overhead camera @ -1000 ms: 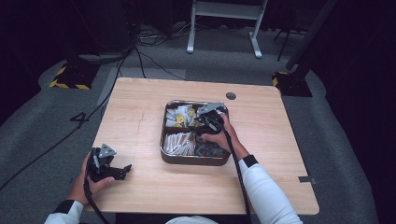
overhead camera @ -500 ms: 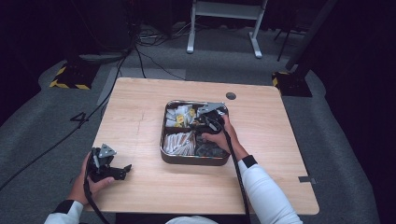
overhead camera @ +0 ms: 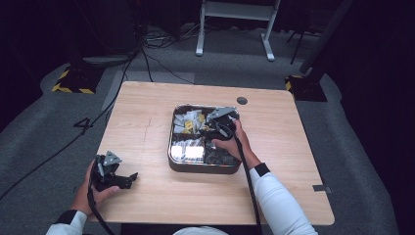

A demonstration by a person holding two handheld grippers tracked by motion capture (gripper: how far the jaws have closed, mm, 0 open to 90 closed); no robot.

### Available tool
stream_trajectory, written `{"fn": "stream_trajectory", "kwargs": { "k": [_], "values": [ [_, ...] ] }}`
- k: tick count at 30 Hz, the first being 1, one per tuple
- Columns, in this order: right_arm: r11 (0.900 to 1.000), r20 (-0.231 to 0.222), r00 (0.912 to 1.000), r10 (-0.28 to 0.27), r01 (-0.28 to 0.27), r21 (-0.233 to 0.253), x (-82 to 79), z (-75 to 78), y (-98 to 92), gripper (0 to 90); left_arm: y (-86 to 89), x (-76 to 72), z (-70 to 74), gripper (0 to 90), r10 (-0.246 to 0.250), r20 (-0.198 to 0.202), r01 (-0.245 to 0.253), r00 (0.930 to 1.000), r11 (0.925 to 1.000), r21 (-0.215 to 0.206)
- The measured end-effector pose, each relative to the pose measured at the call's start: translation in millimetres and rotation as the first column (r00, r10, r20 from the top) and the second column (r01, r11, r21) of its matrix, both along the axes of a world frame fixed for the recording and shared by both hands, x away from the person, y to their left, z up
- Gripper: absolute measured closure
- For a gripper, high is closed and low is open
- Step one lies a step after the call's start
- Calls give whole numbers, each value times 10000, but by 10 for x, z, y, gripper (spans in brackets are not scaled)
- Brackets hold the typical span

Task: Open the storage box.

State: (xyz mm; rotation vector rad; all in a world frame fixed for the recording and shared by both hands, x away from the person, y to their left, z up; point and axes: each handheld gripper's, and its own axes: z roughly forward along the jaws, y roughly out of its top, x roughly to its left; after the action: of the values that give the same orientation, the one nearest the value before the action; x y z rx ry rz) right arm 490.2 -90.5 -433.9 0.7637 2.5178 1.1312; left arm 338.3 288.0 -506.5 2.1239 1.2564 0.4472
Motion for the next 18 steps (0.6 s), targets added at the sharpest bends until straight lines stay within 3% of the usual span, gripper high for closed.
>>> {"fn": "stream_trajectory", "kwargs": {
  "k": [18],
  "values": [
    [9989,308,9995,-23,8,473,-52,222,-104,594,1,0,0,2,-4,-1,4,10000,10000,6]
  ]
}}
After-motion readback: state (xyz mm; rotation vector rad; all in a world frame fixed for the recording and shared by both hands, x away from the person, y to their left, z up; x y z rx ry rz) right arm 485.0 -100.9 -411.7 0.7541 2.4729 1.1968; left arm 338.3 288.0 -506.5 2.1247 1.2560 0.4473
